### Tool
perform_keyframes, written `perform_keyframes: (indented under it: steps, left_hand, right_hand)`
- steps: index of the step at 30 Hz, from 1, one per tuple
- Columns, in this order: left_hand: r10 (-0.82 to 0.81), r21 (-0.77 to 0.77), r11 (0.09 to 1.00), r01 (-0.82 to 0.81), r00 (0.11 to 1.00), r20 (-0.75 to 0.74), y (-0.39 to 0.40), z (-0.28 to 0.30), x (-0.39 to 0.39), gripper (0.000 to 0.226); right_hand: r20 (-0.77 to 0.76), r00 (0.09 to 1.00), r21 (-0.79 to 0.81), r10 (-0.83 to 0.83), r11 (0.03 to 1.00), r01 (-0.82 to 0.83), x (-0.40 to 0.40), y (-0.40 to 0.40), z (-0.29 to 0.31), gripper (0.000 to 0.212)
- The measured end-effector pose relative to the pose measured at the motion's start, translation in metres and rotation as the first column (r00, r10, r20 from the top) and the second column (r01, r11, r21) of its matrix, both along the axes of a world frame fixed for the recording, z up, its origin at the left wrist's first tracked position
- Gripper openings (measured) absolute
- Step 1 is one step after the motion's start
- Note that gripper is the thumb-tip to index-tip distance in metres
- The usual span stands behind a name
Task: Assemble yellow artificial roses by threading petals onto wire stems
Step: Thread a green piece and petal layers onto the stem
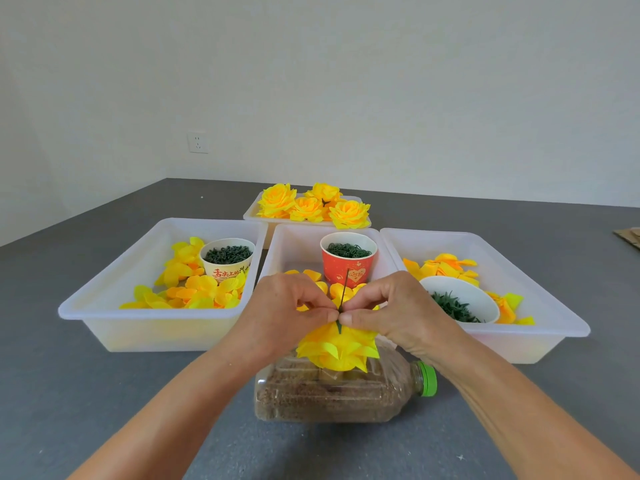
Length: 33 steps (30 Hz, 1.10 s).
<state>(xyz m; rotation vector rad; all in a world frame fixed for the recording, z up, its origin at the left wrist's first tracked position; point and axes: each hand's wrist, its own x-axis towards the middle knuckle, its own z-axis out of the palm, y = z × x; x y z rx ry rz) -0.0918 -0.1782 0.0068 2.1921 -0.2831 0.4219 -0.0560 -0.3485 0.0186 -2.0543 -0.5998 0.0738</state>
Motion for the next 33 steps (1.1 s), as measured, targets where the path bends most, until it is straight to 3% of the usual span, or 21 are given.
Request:
perform_keyframes:
  steps: [5,10,16,25,30,33]
  left_hand:
    - [-0.024,0.034,0.999,0.025,0.999,-0.021,0.001,0.001,0.003,0.028]
    - [-0.037,0.048,0.998,0.035,0.998,0.044,0.001,-0.006,-0.002,0.015]
    - [-0.057,0.064,0.997,0.052,0.995,0.079,-0.001,-0.007,-0.002,0.012]
    - [-0.032,0.041,0.999,0.030,0.998,0.050,0.000,-0.008,-0.004,0.010]
    - [-0.002,0.164,0.986,0.000,1.000,0.011,0.001,0.002,-0.001,0.007]
    - [0.002,0.032,0.999,-0.002,1.000,-0.013,0.003,0.005,-0.003,0.015]
  right_hand:
    - [0.027,0.999,-0.016,0.032,0.999,-0.032,0.002,0.000,-0.005,0.006]
    - [0.043,0.995,-0.035,0.089,0.996,-0.088,0.003,0.000,-0.007,0.024]
    - [0.091,0.994,-0.046,0.066,0.997,-0.062,0.003,0.001,-0.011,0.028]
    - [0.124,0.992,-0.043,0.033,0.999,-0.028,0.000,0.002,-0.013,0.021]
    - [0.112,0.994,-0.078,-0.014,0.997,0.023,0.000,0.002,-0.008,0.009]
    - [0.065,0.997,0.021,-0.048,0.999,0.047,-0.005,0.004,-0.011,0.007]
